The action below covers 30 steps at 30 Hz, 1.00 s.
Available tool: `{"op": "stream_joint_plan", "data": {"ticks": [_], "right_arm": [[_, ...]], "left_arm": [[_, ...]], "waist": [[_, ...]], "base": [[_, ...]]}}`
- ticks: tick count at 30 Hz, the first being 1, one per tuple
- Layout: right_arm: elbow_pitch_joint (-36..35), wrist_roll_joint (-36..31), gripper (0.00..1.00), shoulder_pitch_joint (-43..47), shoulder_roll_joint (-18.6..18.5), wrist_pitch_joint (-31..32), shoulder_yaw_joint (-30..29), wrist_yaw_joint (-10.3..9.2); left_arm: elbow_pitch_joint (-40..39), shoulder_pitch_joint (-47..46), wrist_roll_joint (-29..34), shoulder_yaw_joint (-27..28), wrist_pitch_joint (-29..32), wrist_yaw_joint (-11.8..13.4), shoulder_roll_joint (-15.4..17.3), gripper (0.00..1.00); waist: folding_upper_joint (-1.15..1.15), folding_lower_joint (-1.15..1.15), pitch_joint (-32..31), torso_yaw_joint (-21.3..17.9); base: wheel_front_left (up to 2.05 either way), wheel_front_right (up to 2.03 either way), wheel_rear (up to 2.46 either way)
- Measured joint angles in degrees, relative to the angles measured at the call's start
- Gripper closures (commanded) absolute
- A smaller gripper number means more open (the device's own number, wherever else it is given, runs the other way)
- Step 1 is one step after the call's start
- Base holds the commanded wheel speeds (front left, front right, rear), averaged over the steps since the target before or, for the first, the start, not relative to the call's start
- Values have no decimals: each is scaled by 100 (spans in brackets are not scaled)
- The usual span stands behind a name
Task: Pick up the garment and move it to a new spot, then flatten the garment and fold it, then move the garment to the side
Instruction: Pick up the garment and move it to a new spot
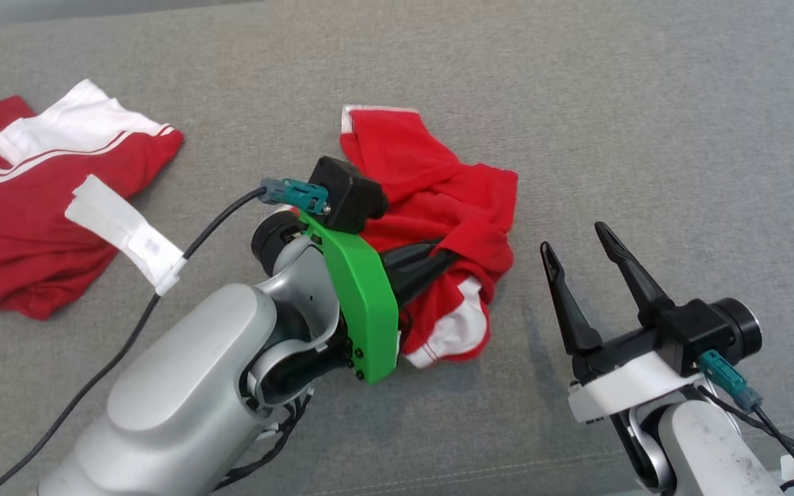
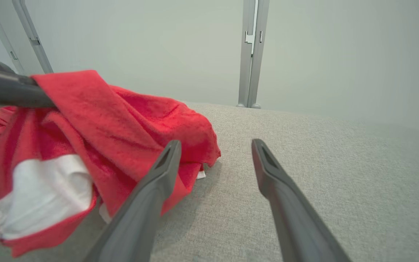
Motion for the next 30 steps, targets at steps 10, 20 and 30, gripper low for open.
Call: {"op": "stream_joint_plan", "data": {"ticks": [10, 20, 30], "right_arm": [[-103, 32, 0, 300, -11, 0, -216, -54], [-286, 31, 0, 257, 12, 0, -18, 88], [-304, 32, 0, 154, 137, 0, 20, 103]], "left_arm": [[-1229, 25, -442, -123, 571, -1, 335, 100], [-93, 762, -1412, 806, 971, 225, 1458, 100], [766, 721, -967, 1124, 846, 282, 2015, 100]], "waist": [[0, 0, -335, -491], [0, 0, -260, -648], [0, 0, 70, -908]], "base": [[0, 0, 0], [0, 0, 0], [0, 0, 0]]}}
